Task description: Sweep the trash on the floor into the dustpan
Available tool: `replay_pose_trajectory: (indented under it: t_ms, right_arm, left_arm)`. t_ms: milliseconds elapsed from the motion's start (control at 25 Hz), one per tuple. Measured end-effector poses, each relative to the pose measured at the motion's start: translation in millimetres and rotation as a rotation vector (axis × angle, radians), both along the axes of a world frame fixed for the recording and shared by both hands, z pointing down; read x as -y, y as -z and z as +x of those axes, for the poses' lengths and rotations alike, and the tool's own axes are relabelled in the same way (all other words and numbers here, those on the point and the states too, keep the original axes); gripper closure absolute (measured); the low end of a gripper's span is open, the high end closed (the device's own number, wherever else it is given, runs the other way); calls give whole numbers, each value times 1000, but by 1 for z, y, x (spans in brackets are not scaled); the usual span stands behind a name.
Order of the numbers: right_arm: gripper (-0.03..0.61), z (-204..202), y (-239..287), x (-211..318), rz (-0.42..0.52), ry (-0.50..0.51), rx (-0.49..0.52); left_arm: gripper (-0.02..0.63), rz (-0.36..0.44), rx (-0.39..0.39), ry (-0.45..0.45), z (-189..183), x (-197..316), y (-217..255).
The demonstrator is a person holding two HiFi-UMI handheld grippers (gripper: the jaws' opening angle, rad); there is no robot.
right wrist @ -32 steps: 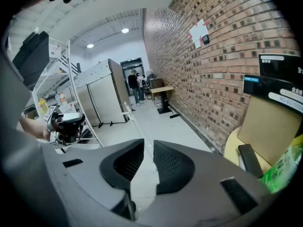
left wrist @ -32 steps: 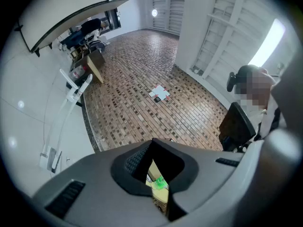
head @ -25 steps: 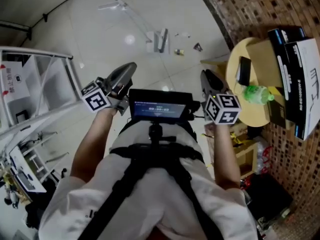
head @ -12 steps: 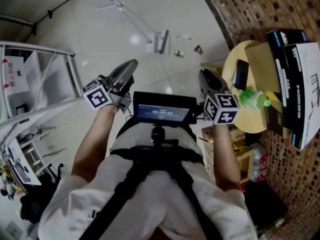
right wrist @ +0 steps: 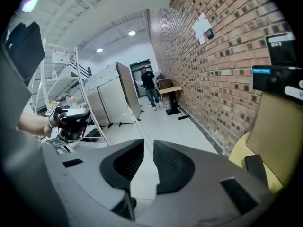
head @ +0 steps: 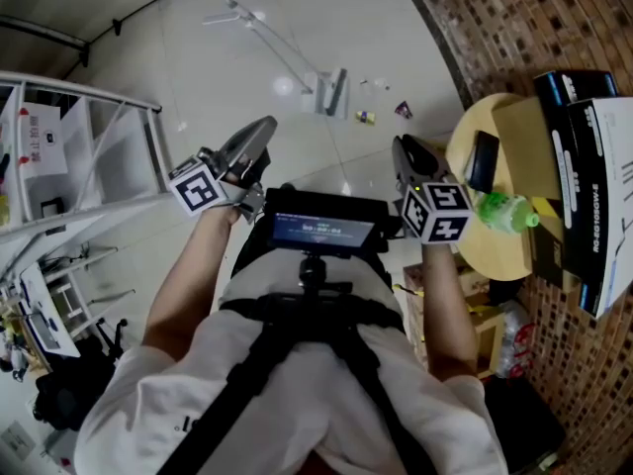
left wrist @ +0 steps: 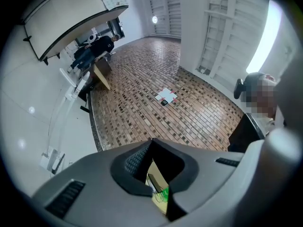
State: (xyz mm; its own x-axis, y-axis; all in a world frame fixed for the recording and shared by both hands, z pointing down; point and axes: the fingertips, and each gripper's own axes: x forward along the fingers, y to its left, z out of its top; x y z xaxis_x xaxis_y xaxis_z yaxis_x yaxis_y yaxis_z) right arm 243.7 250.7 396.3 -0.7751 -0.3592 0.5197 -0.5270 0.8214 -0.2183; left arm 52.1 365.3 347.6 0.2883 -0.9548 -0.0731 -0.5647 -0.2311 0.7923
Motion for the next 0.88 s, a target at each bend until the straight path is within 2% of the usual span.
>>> replay_pose_trajectory:
  t_ms: [160,320,520,760,880]
  right_arm:
    - [508,-24,1,1,0,22,-4]
    - [508,-58,2,7,5,19,-16]
    - [508,-111,-1,24,13,-15,-47]
    - [508,-181,-6,40,9,-65,-76]
    - [508,-214,-6,41,15,-65,-85]
  left_arm:
    - [614,-21,5,13,-17,3,-6]
    - [614,-6,-35,-18,-44,16,-15]
    - [614,0,-65,-60,-100,42,-20]
    - [614,-45,-33,-147,-170,67,-32]
    - [614,-31,-32,-168,-199,73,-33]
